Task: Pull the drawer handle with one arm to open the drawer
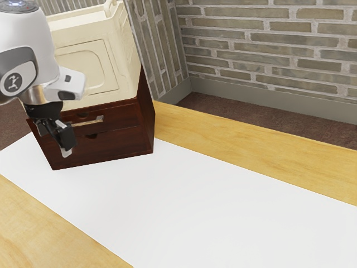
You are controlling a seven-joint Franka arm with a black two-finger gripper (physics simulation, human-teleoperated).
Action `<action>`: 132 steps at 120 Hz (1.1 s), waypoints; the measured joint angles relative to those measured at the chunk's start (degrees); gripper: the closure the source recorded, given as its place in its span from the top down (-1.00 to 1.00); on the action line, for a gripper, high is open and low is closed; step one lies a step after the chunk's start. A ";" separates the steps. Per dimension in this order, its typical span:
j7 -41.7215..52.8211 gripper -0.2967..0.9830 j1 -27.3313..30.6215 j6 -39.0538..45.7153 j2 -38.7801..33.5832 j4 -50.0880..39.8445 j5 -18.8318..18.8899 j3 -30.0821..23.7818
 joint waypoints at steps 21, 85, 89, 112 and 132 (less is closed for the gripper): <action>3.93 0.54 0.71 -0.54 2.95 2.40 2.58 1.17; 13.78 0.54 2.26 -0.03 11.05 8.33 12.77 1.14; 14.16 0.54 2.10 -0.01 11.40 8.30 13.91 1.06; 15.90 0.54 2.97 0.48 13.73 7.92 18.28 1.11; 17.06 0.54 3.83 2.42 15.77 8.51 19.19 1.11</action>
